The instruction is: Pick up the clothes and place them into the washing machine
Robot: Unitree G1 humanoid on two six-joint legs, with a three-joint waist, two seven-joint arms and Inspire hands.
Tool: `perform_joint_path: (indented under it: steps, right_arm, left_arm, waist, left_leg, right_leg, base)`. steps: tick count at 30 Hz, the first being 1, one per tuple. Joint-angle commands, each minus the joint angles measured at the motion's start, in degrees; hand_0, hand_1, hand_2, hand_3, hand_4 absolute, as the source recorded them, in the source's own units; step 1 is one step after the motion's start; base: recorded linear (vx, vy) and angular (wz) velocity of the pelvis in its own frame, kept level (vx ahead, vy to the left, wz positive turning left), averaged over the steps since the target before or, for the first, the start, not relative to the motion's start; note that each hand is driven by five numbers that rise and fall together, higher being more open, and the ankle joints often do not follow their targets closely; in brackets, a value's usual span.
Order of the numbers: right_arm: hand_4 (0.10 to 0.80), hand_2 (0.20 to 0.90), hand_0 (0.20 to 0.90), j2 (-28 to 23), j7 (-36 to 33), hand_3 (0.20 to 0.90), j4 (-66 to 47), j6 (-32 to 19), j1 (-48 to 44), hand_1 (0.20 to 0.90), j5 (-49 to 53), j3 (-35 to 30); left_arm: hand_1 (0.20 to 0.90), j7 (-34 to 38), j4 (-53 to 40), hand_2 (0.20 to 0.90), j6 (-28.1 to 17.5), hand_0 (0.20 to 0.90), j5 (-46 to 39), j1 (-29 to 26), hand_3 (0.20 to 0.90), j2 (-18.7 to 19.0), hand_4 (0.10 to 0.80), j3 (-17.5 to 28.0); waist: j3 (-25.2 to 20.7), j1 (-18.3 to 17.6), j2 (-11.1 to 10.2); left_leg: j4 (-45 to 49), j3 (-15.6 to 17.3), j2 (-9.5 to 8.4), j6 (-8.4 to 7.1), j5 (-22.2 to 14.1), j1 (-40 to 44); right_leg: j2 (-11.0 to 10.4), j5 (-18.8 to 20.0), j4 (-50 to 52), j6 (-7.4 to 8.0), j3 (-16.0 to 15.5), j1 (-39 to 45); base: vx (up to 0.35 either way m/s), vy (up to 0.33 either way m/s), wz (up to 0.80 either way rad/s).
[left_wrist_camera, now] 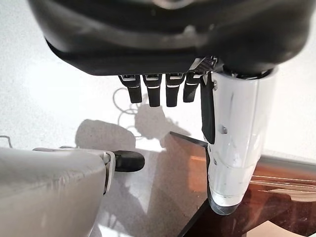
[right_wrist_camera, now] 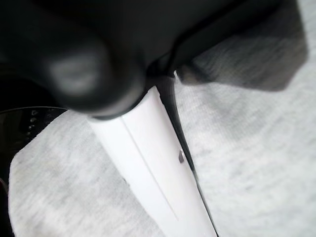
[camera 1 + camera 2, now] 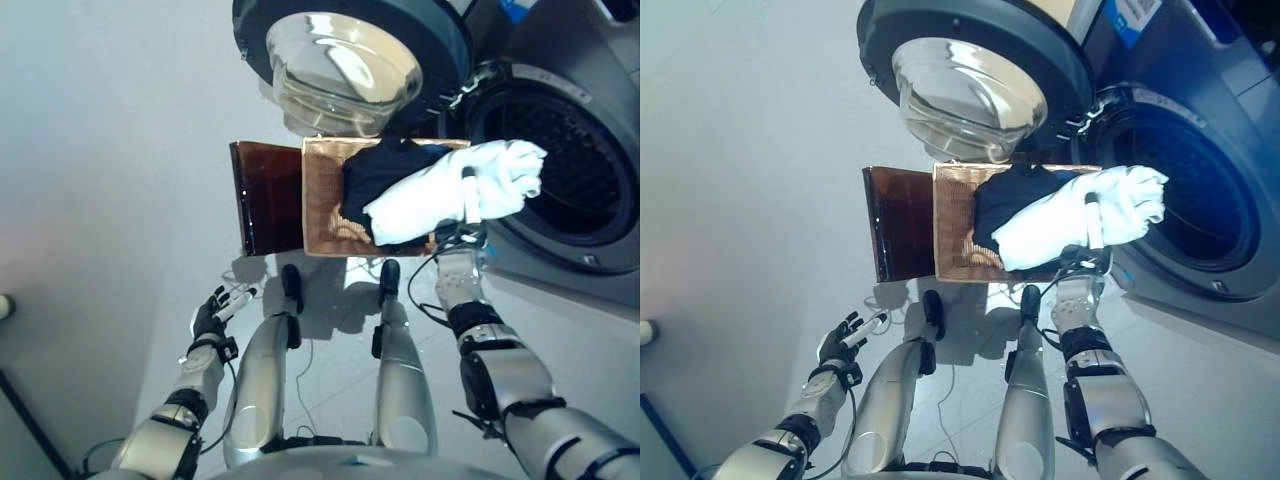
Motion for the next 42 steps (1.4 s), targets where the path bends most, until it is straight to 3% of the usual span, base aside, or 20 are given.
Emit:
perform_joint_path:
  steps: [1,12,23,42]
  right_arm:
    - [0.300,0.200,0.200,-7.75,0.63,0.200,-6.60,-8.14,-3.43,0.200,0.61,-3.58]
    - [0.300,0.200,0.200,-16.84,-1.38,0.200,-4.28,-10.70,-10.95,0.200,1.93,-6.08]
    - [0.300,0.200,0.200,-29.08,-0.86,0.200,3.43,-8.99,-17.73,0.200,2.64,-5.32]
    - [0.300,0.200,0.200,-37.17,-5.69,0.200,6.92,-12.99,-28.00,0.200,6.07,-6.02]
  left_arm:
    - [0.900,0.28,0.51,0.900,-2.33,0.900,-1.55,3.94,0.900,0.74,0.800,-1.70]
    - [0.900,-0.03,1.86,0.900,-2.25,0.900,-2.65,4.13,0.900,0.20,0.800,-2.47]
    - [0.900,-0.40,4.70,0.900,-2.00,0.900,-1.69,4.45,0.900,1.30,0.800,-2.06]
    - [0.900,-0.63,4.55,0.900,-2.60,0.900,-2.31,5.96,0.900,1.75,0.800,-2.08]
  waist:
    - [-4.25,-0.02,2.62]
    - [-4.87,-0.29,4.39]
    - [-7.07,-0.69,3.43]
    - [-7.91,-0.10,7.46]
  left_leg:
    - [-5.54,-3.11,0.18,-4.45,2.76,1.21]
    - [-6.25,-2.46,0.20,-4.81,2.99,0.21]
    - [-5.77,-2.61,0.65,-5.18,2.24,0.16]
    - [-7.10,-1.22,0.08,-5.37,3.18,-0.74]
  right_leg:
    - [0.24,-6.98,9.47,-0.84,-0.34,-1.06]
    - [0.65,-7.44,10.52,-0.98,0.47,-3.30]
    - [1.23,-8.03,11.66,-1.02,0.63,-3.98]
    - [1.19,-8.61,12.60,-0.90,2.52,-6.62]
  base:
    - [0.000,0.000,0.00]
    - [0.007,-0.014,-0.06]
    - [0.000,0.000,0.00]
    - [0.012,0.001,-0.02]
